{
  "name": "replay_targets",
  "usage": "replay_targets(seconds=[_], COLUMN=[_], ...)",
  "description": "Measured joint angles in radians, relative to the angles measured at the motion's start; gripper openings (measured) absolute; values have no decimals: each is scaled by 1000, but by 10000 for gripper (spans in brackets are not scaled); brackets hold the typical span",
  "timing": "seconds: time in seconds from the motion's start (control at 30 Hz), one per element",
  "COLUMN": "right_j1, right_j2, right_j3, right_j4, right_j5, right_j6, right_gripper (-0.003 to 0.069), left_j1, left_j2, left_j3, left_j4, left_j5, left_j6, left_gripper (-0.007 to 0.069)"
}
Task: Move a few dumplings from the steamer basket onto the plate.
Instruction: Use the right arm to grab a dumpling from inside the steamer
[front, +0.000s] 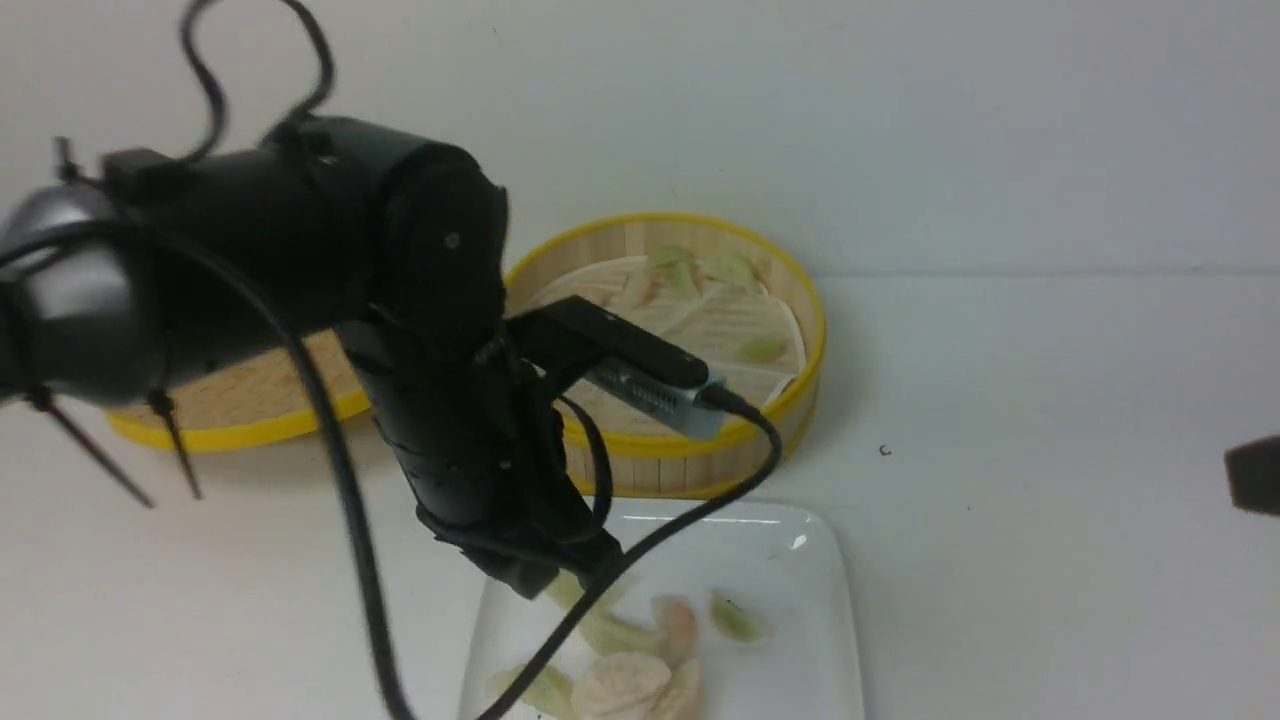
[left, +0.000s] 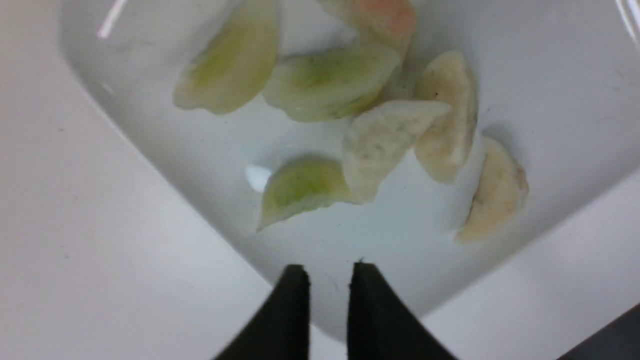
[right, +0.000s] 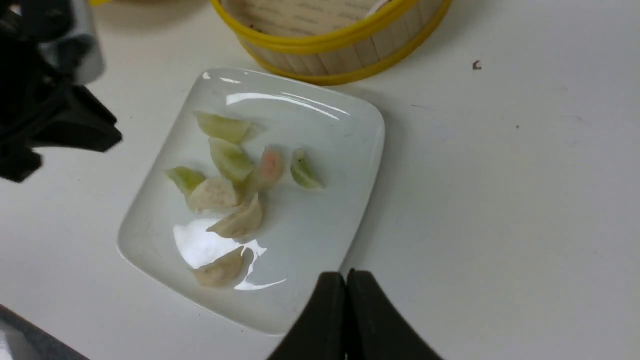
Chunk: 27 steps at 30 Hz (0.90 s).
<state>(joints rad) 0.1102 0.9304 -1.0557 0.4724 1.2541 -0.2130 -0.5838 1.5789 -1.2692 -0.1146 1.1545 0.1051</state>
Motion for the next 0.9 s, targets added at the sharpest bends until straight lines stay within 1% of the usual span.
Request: replay_targets(seconds=[0.07,0.13,0.23,0.27,0.3,0.4,0.43,0.5,0.6,0.63,0.67,0.77,0.8,0.9], right_j1=[37,93,190,197,241,318,321,349,357,358,358,358,358,358], right_j2=[85,183,336,357,433,611,611,752,883,951,960,1098,1111,1188], right_j3=[-58,-119,-225,-241,-301,-454,-454,-587,-714,-778,-787,-909,-927,-992], right_j4=[-16,-61,-162,-169,-220,-320,-324,-358,-366,-368,-368,-387,-390,-413], right_j5=[0,0,0,0,0,0,0,-3,-6,-6,-6,-6,-6,-6], right_j6=[-5,7,52,54,62,68,68,65,39,32,33,18,16,14], right_gripper=[-10,-10,-10,-10,-9,-3,-2,14,46,70,74,150,162,251], left_j1=[23,49,84,84,92,96,96,96,96,96,96,96,96,96], left_j2=[-99,-196,-376,-376,-462,-602,-617,-696,-757,-775,-777,-812,-818,-834], left_j3=[39,92,208,208,268,366,376,425,453,456,456,457,457,457], left_j4=[-1,-8,-32,-34,-44,-49,-50,-50,-48,-48,-47,-42,-40,-23], left_j5=[-6,-16,-51,-54,-76,-113,-113,-110,-85,-67,-60,-21,-10,23], left_j6=[-18,-26,-29,-29,-30,-50,-53,-65,-68,-70,-71,-74,-74,-74], left_gripper=[12,-3,-6,-6,-6,-6,-6,-6,-6,-6,-6,-6,-6,-6])
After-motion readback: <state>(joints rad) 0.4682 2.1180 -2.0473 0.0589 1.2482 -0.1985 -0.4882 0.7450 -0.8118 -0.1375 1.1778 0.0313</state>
